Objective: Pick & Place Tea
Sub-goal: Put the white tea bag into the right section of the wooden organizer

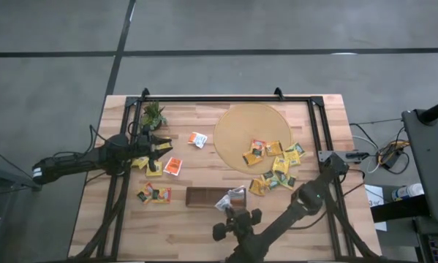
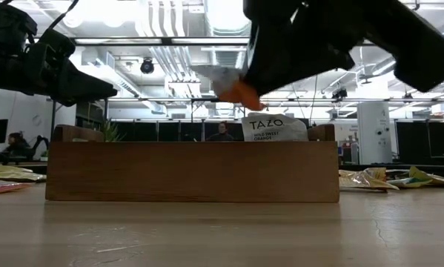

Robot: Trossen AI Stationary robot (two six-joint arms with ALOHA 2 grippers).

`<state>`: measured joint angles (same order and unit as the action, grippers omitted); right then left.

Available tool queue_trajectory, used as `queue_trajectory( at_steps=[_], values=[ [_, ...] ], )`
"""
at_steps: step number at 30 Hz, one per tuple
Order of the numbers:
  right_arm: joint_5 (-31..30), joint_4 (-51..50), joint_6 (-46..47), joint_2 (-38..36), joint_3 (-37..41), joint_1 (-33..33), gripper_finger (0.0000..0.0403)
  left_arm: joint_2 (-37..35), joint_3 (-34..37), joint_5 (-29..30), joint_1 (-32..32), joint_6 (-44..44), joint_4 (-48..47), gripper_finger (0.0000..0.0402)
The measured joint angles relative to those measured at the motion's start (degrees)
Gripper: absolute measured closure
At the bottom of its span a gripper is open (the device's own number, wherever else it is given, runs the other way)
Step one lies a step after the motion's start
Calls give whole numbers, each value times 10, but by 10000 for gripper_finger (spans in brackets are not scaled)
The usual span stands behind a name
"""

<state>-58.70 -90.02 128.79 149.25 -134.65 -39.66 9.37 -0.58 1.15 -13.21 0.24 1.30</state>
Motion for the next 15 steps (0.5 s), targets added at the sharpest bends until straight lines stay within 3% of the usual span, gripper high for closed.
queue_trajectory(
  at_steps=[15],
  values=[
    [-83,0,-64,-44,2,20,392,0,0,0,0,0,0,255]
  ],
)
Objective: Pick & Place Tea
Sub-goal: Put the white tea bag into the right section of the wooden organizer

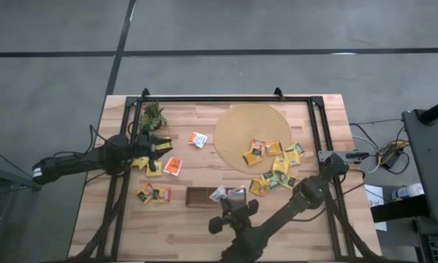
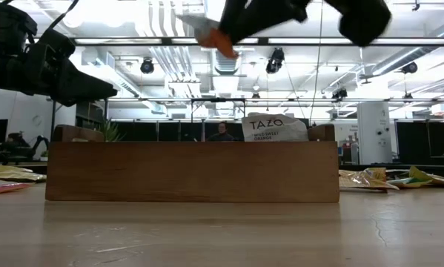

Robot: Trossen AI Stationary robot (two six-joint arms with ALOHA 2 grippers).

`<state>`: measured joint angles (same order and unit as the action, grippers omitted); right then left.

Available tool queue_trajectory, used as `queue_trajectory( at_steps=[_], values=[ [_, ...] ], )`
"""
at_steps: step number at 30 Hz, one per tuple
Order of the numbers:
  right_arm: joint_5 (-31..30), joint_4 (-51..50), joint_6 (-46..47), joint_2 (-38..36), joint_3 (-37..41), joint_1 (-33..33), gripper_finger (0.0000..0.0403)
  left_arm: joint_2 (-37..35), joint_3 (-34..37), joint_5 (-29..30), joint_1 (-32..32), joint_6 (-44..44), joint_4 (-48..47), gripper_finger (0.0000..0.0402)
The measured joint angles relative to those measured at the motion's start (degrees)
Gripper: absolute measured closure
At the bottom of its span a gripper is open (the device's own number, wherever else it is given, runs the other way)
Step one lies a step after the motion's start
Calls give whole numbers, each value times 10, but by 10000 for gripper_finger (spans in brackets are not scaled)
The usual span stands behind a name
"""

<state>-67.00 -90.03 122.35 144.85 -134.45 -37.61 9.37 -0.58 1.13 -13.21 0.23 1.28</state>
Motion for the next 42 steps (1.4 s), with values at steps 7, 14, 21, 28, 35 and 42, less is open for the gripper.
queue_trajectory(
  at_steps=[7,14,21,28,35,42],
  values=[
    [-38,0,-43,-18,0,-1,392,0,0,0,0,0,0,255],
    [-129,0,-124,-37,-1,3,392,0,0,0,0,0,0,255],
    [-227,12,-203,-47,-4,6,392,0,0,0,0,0,0,255],
    [-231,154,-363,-66,-5,18,392,0,0,0,0,0,0,255],
    [-232,220,-431,-73,-5,27,390,0,0,0,0,0,0,255],
    [-232,216,-461,-79,-5,26,390,0,0,0,0,0,0,255]
  ],
)
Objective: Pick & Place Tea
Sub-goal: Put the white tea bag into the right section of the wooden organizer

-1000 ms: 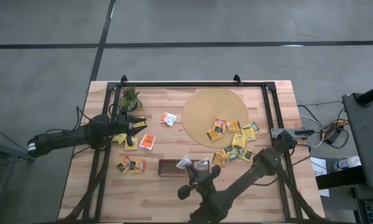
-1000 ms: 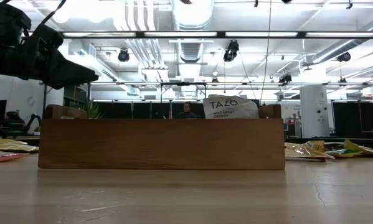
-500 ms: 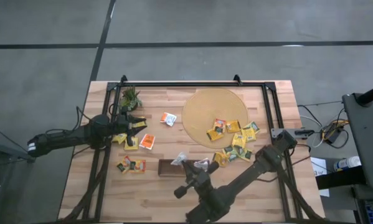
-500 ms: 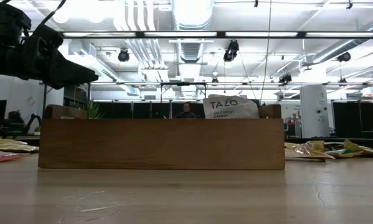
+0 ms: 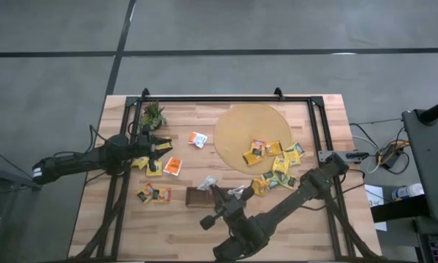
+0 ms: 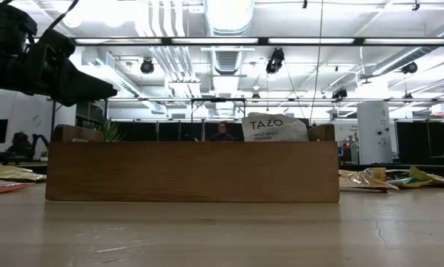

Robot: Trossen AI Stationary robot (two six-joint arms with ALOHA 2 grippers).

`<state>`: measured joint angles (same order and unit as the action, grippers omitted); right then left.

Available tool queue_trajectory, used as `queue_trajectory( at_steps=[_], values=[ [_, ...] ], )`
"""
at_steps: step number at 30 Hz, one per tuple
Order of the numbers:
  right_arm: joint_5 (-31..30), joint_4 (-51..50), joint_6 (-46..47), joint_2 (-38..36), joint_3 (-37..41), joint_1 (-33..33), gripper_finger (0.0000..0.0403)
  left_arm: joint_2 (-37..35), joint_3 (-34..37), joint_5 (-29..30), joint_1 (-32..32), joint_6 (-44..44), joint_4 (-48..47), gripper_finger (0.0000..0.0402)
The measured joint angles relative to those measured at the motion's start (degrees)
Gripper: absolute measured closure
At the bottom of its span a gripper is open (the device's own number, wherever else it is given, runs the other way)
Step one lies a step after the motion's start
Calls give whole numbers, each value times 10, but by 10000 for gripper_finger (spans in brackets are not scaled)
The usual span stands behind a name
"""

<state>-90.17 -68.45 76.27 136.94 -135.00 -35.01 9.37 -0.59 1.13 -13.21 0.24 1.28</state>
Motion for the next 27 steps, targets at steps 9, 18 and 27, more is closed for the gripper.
queue_trajectory(
  at_steps=[9,18,27],
  values=[
    [3,3,2,-2,0,-2,390,0,0,0,0,0,0,255],
    [4,4,-154,-2,0,3,390,0,0,0,0,0,0,255],
    [108,53,-82,-2,1,9,390,0,0,0,0,0,0,255]
  ],
)
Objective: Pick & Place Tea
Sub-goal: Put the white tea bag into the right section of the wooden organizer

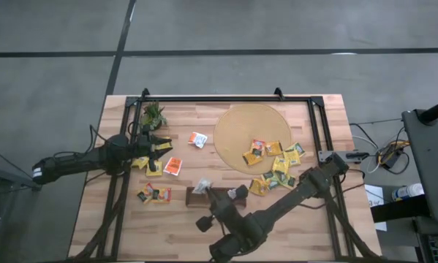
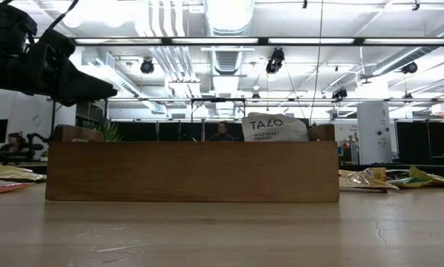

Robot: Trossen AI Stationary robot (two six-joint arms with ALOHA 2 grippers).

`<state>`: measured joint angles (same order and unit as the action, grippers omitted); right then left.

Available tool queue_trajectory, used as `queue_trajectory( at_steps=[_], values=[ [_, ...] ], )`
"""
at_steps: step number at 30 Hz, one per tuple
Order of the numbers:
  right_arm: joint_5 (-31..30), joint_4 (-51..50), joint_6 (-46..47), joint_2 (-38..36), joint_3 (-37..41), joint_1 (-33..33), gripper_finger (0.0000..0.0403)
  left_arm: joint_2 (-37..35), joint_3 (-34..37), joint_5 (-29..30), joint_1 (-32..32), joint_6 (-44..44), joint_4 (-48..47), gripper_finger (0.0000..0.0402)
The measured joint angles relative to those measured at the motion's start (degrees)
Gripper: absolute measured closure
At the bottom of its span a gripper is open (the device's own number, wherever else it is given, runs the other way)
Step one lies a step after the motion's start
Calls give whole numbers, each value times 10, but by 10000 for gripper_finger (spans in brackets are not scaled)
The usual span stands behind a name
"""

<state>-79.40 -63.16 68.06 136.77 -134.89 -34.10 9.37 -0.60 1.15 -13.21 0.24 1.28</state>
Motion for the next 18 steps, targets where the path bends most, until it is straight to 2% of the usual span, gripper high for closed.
queue_trajectory(
  at_steps=[3,9,16,18],
  values=[
    [-2,-11,76,0,2,-3,390,0,0,0,0,0,0,255],
    [-12,-122,285,0,19,-31,390,0,0,0,0,0,0,255],
    [75,-228,540,0,110,-58,390,0,0,0,0,0,0,255],
    [122,-232,578,0,148,-62,390,0,0,0,0,0,0,255]
  ],
)
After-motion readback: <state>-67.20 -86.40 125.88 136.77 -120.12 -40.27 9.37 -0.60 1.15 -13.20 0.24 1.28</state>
